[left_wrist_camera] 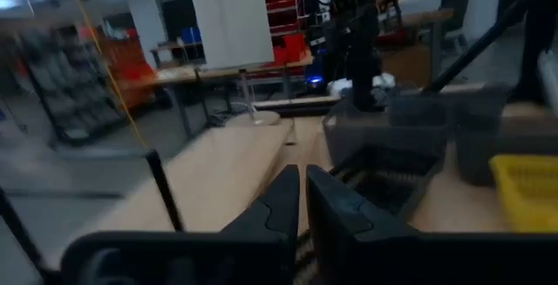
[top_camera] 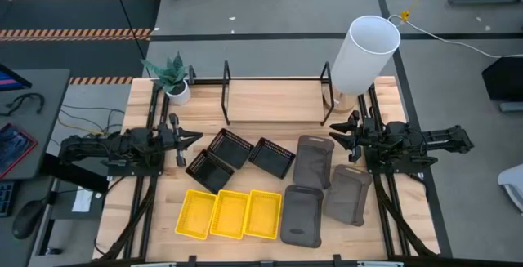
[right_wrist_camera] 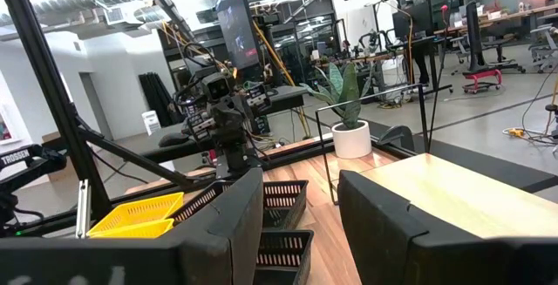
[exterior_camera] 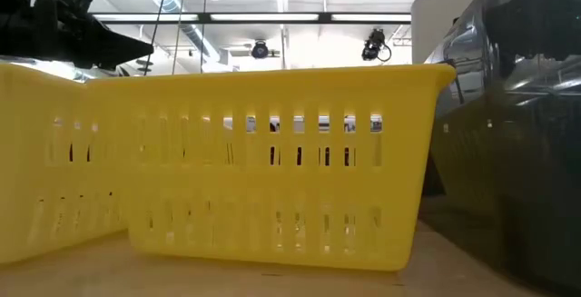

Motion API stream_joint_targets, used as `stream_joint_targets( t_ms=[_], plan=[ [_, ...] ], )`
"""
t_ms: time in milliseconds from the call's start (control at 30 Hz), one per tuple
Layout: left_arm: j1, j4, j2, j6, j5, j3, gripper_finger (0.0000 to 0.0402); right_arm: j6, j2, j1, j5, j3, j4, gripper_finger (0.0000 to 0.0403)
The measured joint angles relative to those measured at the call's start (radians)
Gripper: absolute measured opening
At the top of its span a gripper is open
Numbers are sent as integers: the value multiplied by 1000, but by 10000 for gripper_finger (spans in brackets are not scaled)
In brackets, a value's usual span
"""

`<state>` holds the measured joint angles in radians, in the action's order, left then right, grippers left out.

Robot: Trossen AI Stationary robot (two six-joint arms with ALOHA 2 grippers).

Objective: Stack baskets on shelf by color
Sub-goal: Stack the left yellow basket on top of the middle yellow basket

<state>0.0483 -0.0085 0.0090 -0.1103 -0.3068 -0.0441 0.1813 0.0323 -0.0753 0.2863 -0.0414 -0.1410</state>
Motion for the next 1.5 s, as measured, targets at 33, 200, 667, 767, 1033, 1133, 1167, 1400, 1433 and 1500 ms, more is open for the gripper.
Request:
stream_joint_targets(
  t_ms=[33, 200, 667, 767, 1033, 1133, 1167, 1400, 1433, 1500],
  plan=[
    [0, 0, 0, 74, 11, 0, 35, 0, 0, 0, 0, 0, 0, 155],
    [0, -50, 2, 474, 92, -3, 33, 0, 0, 0, 0, 0, 0, 155],
    [79, -250, 257, 703, 449, -215, 4, 0, 0, 0, 0, 0, 0, 155],
    [155, -357, 342, 686, 395, -309, 3, 0, 0, 0, 0, 0, 0, 155],
    [409, -443, 570, 890, 339, -420, 2, 0, 0, 0, 0, 0, 0, 155],
    [473, -419, 641, 1015, 325, -418, 14, 0, 0, 0, 0, 0, 0, 155],
    [483, -407, 663, 1050, 286, -418, 20, 0, 0, 0, 0, 0, 0, 155],
    [498, -364, 891, 1169, 233, -518, 11, 0, 0, 0, 0, 0, 0, 155],
    [510, -391, 932, 1150, 214, -561, 7, 0, 0, 0, 0, 0, 0, 155],
    [535, -488, 1012, 1118, 176, -646, 6, 0, 0, 0, 0, 0, 0, 155]
  ],
)
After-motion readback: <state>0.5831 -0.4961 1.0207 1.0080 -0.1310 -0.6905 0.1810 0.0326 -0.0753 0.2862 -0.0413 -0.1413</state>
